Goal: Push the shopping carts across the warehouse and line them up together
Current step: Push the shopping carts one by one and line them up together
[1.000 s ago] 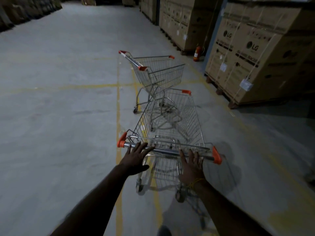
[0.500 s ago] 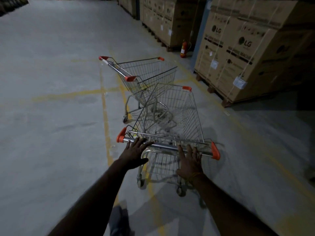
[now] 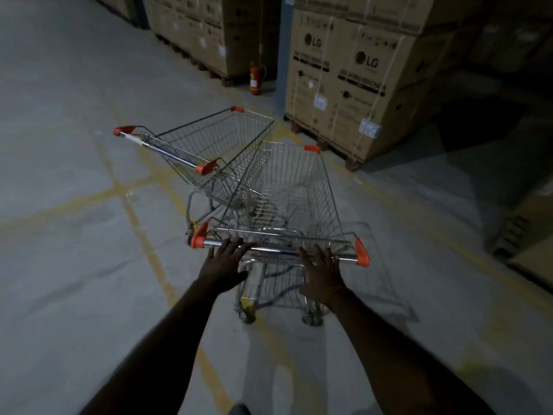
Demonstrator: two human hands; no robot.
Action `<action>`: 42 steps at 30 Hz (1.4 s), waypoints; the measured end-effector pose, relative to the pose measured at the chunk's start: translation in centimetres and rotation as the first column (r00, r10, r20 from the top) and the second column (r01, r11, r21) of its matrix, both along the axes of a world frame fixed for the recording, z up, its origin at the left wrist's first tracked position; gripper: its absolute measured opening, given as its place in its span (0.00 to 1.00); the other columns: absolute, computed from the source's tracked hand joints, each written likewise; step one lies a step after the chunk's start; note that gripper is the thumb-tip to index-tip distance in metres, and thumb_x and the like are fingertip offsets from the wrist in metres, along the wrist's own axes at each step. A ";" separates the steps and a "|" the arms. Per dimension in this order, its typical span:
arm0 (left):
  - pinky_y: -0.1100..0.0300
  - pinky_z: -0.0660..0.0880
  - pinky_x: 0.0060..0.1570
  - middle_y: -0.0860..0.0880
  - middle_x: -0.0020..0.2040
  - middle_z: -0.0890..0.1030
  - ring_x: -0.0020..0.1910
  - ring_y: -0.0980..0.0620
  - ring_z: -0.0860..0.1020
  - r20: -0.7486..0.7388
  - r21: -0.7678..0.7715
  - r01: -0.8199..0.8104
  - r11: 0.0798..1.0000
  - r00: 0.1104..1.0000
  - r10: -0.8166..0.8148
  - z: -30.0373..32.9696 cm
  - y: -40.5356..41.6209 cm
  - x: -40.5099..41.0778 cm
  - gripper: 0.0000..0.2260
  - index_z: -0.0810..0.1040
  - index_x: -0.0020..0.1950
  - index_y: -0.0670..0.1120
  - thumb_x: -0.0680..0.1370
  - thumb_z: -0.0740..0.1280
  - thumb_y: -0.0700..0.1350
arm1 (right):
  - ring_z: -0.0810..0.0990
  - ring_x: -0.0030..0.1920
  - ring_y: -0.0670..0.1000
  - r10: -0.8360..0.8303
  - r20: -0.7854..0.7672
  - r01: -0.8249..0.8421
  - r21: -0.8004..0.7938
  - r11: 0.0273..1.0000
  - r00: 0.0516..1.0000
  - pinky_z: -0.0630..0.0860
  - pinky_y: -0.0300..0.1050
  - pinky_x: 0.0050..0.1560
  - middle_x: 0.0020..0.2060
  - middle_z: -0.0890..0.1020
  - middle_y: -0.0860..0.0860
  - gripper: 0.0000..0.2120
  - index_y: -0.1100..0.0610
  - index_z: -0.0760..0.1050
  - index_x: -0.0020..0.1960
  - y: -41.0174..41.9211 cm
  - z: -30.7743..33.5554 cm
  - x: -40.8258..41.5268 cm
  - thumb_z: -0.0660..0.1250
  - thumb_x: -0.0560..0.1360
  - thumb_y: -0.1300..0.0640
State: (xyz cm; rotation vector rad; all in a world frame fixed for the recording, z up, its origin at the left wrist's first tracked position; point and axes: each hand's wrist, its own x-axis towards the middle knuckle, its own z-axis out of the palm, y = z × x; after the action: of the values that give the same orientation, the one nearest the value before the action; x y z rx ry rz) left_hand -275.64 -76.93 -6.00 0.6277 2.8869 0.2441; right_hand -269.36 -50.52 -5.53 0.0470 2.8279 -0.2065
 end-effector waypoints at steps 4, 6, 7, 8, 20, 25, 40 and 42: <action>0.37 0.53 0.73 0.53 0.80 0.50 0.78 0.45 0.47 0.015 0.007 -0.056 0.998 0.998 0.056 0.4 -3.0 -2.1 0.36 0.49 0.77 0.64 0.75 0.67 0.58 | 0.37 0.77 0.63 0.035 0.043 -0.034 -0.017 0.999 0.998 0.45 0.62 0.75 0.78 0.38 0.55 0.49 0.44 0.37 0.78 -3.2 0.5 -1.1 0.69 0.72 0.44; 0.36 0.53 0.72 0.54 0.80 0.48 0.78 0.44 0.47 0.034 -0.017 -0.090 0.996 0.995 0.091 0.3 -4.3 -2.7 0.37 0.49 0.76 0.65 0.74 0.67 0.60 | 0.38 0.77 0.61 0.072 0.069 -0.071 -0.016 0.997 0.995 0.49 0.62 0.75 0.78 0.37 0.54 0.48 0.46 0.38 0.79 -4.4 0.7 -1.1 0.69 0.73 0.44; 0.35 0.53 0.72 0.54 0.80 0.46 0.78 0.42 0.48 0.050 -0.037 -0.110 0.993 0.992 0.112 0.3 -4.9 -2.9 0.37 0.48 0.76 0.66 0.74 0.67 0.61 | 0.38 0.77 0.60 0.080 0.081 -0.078 -0.024 0.997 0.993 0.49 0.62 0.75 0.78 0.37 0.53 0.47 0.47 0.39 0.79 -4.9 0.8 -0.9 0.68 0.73 0.45; 0.35 0.54 0.72 0.54 0.80 0.45 0.78 0.41 0.50 0.061 -0.059 -0.131 0.990 0.989 0.134 0.3 -5.4 -2.9 0.38 0.46 0.76 0.66 0.74 0.67 0.61 | 0.38 0.78 0.59 0.082 0.089 -0.079 -0.035 0.996 0.993 0.49 0.62 0.75 0.78 0.37 0.52 0.46 0.46 0.39 0.79 -5.4 0.9 -0.6 0.68 0.74 0.45; 0.47 0.64 0.70 0.46 0.78 0.58 0.74 0.44 0.62 0.245 -0.179 0.200 0.963 0.957 -0.153 0.6 -2.3 6.2 0.33 0.56 0.78 0.56 0.76 0.63 0.64 | 0.47 0.78 0.55 -0.223 0.045 0.226 -0.068 0.972 0.974 0.42 0.61 0.76 0.79 0.48 0.52 0.35 0.47 0.46 0.80 -7.7 2.0 15.0 0.61 0.79 0.48; 0.51 0.63 0.70 0.44 0.77 0.61 0.74 0.43 0.63 0.281 -0.158 0.480 0.863 0.860 -0.427 0.5 4.2 13.6 0.32 0.57 0.78 0.53 0.78 0.62 0.61 | 0.47 0.78 0.56 -0.391 0.057 0.394 -0.037 0.918 0.918 0.43 0.62 0.75 0.79 0.48 0.53 0.34 0.49 0.45 0.80 -5.7 2.3 23.9 0.58 0.80 0.47; 0.46 0.61 0.72 0.44 0.78 0.58 0.76 0.44 0.58 0.313 -0.099 0.907 0.409 0.418 -0.853 0.8 27.7 36.4 0.33 0.52 0.79 0.51 0.79 0.61 0.60 | 0.55 0.77 0.58 -0.926 0.009 0.926 0.024 0.378 0.378 0.46 0.63 0.75 0.76 0.58 0.56 0.31 0.49 0.47 0.79 4.3 3.3 55.6 0.56 0.81 0.46; 0.46 0.62 0.72 0.43 0.77 0.59 0.76 0.43 0.59 0.308 -0.091 0.942 0.324 0.336 -0.890 0.9 31.0 40.3 0.33 0.53 0.79 0.51 0.79 0.61 0.60 | 0.54 0.77 0.58 -0.954 0.031 0.954 0.026 0.298 0.297 0.46 0.62 0.75 0.77 0.57 0.56 0.31 0.49 0.47 0.79 5.3 2.9 59.6 0.56 0.81 0.46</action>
State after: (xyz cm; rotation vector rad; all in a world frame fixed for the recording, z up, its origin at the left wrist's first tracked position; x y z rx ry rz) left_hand -235.29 -45.92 -5.14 1.9161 1.8170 -0.2359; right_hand -209.78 -45.18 -2.64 1.7699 2.3092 -0.4334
